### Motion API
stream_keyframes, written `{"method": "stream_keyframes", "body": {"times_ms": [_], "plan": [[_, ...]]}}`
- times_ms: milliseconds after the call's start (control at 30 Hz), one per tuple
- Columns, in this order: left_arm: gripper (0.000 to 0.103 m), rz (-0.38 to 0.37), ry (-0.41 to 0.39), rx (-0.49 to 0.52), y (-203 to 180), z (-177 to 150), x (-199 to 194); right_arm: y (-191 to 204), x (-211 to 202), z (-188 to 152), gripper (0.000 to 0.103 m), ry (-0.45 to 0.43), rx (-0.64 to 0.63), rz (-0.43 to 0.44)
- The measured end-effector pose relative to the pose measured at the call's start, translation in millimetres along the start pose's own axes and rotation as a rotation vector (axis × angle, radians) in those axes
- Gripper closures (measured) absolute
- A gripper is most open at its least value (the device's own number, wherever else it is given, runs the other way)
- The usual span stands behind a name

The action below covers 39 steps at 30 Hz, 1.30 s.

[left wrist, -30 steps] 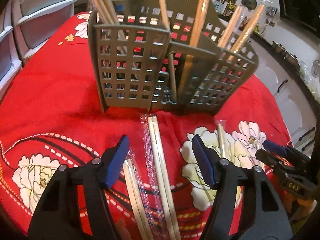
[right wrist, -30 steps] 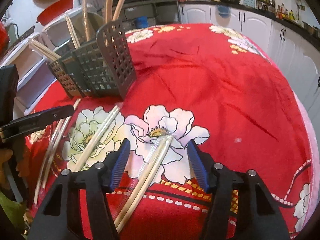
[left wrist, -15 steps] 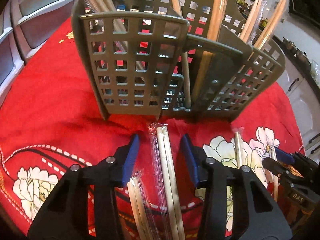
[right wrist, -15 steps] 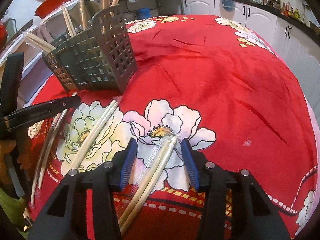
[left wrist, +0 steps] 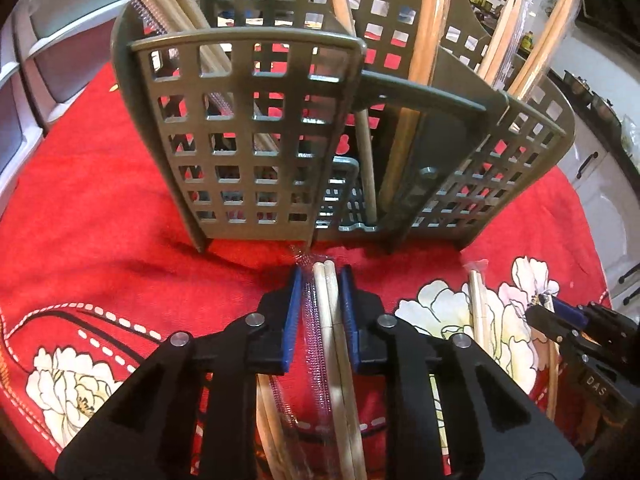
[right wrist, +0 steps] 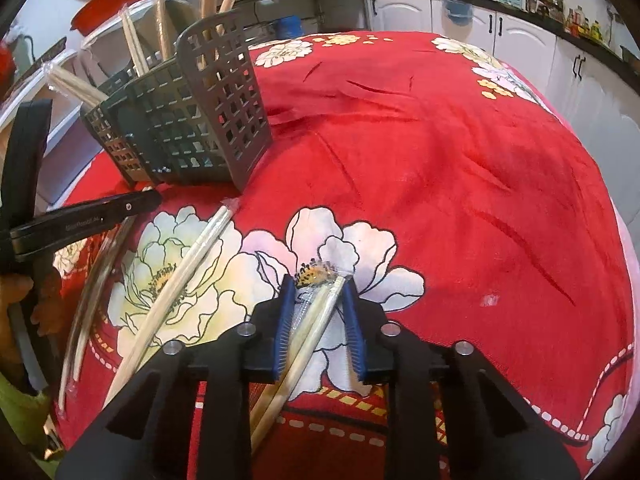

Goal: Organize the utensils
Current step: 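Close the left gripper on a wrapped chopstick pair while the right gripper grasps another, then lift both held chopstick pairs and carry them over the grey basket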

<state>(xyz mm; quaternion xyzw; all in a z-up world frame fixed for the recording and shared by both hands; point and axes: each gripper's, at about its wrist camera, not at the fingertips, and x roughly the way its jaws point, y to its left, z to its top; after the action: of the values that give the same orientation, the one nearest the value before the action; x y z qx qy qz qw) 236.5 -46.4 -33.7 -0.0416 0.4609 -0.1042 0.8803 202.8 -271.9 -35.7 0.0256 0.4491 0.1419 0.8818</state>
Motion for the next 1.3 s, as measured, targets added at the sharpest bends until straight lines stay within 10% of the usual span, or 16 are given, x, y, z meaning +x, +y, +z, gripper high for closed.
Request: {"method": "stream_keyframes", "body": {"times_ms": [1300], "plan": [[0.101,-0.174,-0.336,-0.016,19,11,-150,82,-102,51,0.096,-0.279,-0.126,0.261]]}}
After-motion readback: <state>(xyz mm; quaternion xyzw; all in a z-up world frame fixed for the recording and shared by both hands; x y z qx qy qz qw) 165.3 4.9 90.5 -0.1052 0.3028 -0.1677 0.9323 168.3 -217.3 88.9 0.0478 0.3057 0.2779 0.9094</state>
